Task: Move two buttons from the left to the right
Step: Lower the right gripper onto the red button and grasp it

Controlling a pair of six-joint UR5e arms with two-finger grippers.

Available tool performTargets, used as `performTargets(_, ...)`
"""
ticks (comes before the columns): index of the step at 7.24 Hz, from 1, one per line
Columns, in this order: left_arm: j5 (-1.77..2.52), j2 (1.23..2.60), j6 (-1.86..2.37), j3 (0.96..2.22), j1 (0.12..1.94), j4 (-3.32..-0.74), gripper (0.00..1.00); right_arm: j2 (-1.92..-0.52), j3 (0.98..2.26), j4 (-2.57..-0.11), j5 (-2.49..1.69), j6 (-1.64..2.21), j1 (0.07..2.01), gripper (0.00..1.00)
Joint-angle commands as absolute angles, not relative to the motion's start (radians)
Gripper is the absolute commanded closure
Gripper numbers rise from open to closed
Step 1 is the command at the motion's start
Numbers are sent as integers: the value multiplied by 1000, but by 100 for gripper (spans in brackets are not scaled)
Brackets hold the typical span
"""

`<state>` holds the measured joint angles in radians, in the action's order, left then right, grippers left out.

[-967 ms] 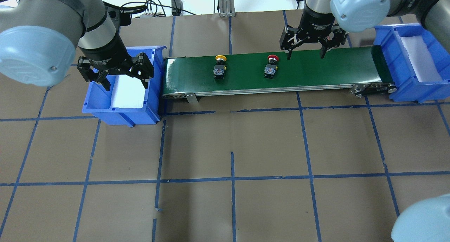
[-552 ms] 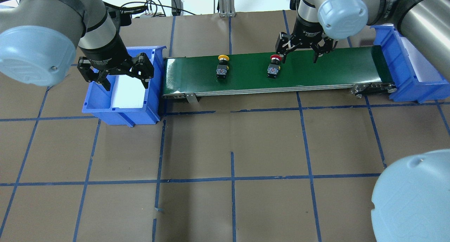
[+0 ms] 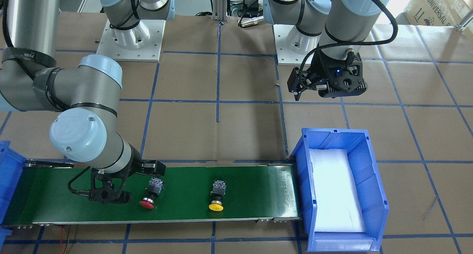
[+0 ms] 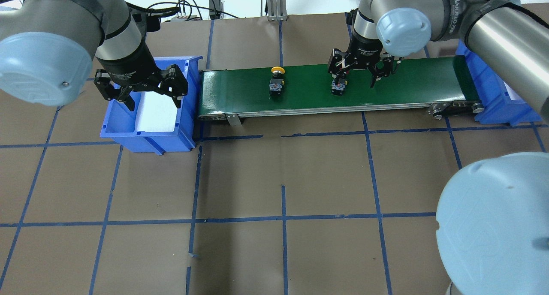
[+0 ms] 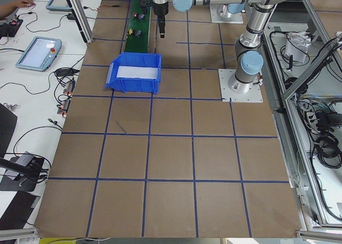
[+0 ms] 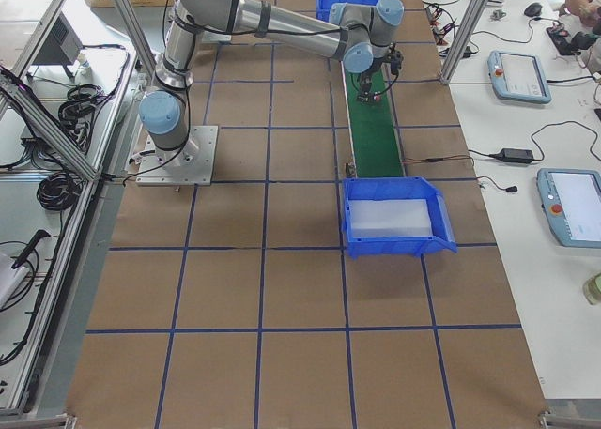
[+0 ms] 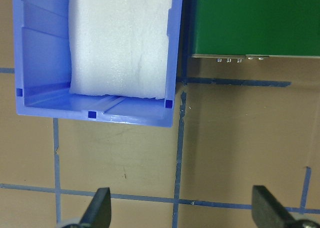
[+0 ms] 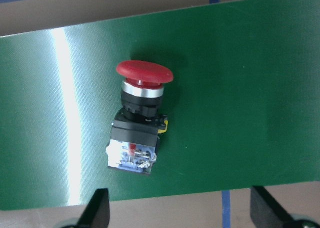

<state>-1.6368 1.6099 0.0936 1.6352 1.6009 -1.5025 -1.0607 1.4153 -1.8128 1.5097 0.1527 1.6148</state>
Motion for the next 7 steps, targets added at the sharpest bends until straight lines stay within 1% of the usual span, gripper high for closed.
performTargets(1, -1637, 1611, 94, 1635, 1600, -1502, 0, -1043, 1410, -1818, 1505, 175, 1617, 0)
performTargets(4, -1637, 1609, 94, 1635, 1603, -1505, 0, -1035, 1411, -1819, 1503, 283, 1617, 0)
performTargets(7, -1637, 1609, 94, 1637, 1603, -1503, 0, -1002, 1413, -1868, 1505, 288, 1611, 0)
